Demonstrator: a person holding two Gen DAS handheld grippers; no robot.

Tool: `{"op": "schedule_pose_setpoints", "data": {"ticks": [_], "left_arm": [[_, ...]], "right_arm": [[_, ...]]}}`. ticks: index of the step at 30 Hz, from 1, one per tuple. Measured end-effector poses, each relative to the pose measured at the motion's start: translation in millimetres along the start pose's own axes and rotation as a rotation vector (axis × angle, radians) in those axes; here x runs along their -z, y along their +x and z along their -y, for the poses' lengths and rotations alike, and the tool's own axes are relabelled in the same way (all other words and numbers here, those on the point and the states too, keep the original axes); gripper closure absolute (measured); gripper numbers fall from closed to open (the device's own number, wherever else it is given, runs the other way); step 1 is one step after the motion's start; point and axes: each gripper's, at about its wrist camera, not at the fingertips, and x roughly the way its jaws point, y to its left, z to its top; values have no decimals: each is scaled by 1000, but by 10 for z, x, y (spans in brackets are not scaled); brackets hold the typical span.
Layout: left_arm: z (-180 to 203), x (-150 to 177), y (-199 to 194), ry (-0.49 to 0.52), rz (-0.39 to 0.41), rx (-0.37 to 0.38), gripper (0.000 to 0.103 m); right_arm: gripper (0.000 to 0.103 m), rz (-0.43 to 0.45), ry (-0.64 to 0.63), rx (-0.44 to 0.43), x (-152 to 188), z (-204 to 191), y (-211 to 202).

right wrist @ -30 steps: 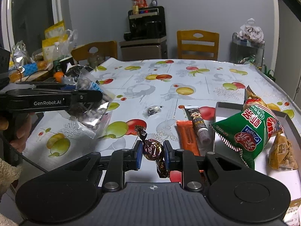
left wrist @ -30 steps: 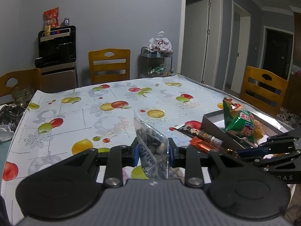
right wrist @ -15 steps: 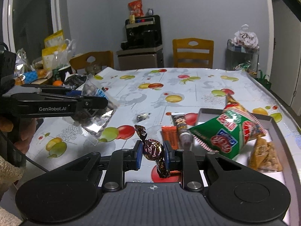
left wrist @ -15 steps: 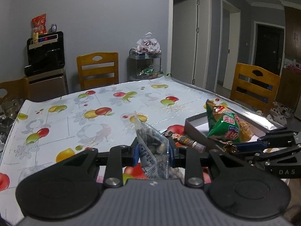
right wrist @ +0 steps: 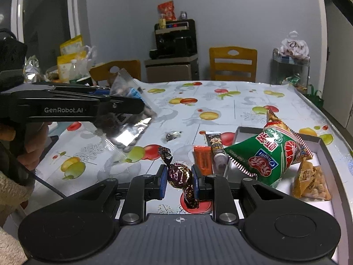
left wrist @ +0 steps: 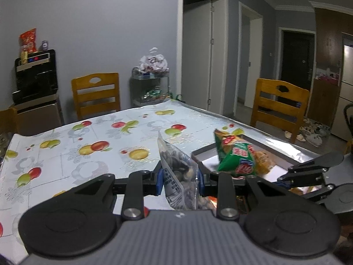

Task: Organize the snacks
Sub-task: 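Carry the seed bag and chocolate over the gray tray with both grippers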

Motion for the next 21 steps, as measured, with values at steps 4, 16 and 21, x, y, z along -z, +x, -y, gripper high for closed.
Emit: {"op": "schedule_pose_setpoints", "data": {"ticks": [4, 16, 21], "left_arm": [[137, -52, 45, 26, 6, 32, 77], [660, -214, 295, 109, 4, 164, 77], [872, -255, 413, 131, -13, 232, 77]], "right_arm": [[78, 14, 27, 39, 13, 161, -127], [78, 97, 130, 246, 83, 865, -593], [78, 110, 176, 299, 164, 1094, -690]]}}
